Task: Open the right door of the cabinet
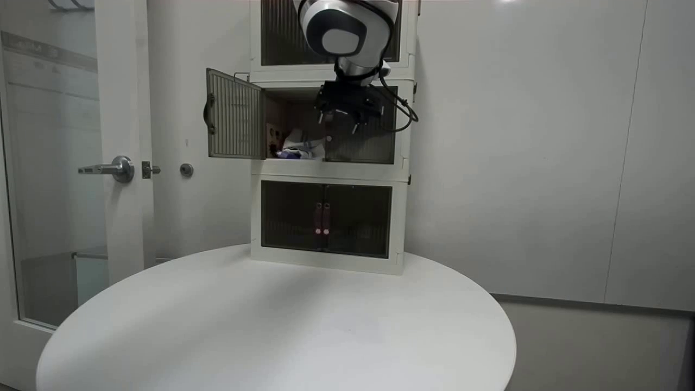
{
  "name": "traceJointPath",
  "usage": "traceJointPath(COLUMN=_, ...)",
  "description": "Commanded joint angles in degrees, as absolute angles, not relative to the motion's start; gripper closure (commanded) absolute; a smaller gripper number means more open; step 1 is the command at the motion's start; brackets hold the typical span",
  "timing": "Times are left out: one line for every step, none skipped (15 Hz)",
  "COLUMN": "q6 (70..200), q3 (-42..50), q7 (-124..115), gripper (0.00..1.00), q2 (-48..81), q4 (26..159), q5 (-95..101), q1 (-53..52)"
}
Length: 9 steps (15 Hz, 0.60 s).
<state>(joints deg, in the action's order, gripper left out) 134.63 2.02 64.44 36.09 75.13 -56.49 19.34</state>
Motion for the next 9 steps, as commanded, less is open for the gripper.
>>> traceJointPath(q6=133.3, q3=0.3, q7=62.6, gripper=0.0, q2=36.5, q4=73.3, q5=-55.4, q1=18.6)
traceJointPath(q6=133.3, q3=0.3, q7=62.4, gripper=0.0, q2=36.2, q4=73.6, q5=-55.2, q1=18.4)
traceJointPath(q6=133.3, q3=0.1, q7=62.6, gripper=0.0, q2=36.0, q4=73.8, q5=-55.2, q1=18.4)
traceJointPath(q6=133.1, q3=0.0, q7=62.3, gripper=0.0, q2=35.8, q4=74.0, q5=-55.0, q1=18.2)
traceJointPath(q6=132.6, q3=-0.4, q7=62.2, gripper=0.0, q2=35.7, q4=74.2, q5=-55.0, q1=17.9)
traceJointPath(q6=132.5, q3=-0.7, q7=62.0, gripper=0.0, q2=35.5, q4=74.3, q5=-55.0, q1=17.5)
traceJointPath(q6=133.0, q3=-0.9, q7=61.7, gripper=0.0, q2=35.2, q4=74.8, q5=-55.0, q1=17.0)
traceJointPath(q6=133.3, q3=-1.3, q7=61.9, gripper=0.0, q2=34.8, q4=75.1, q5=-55.2, q1=16.6)
traceJointPath(q6=133.7, q3=-1.6, q7=62.1, gripper=0.0, q2=34.7, q4=75.2, q5=-55.3, q1=16.4)
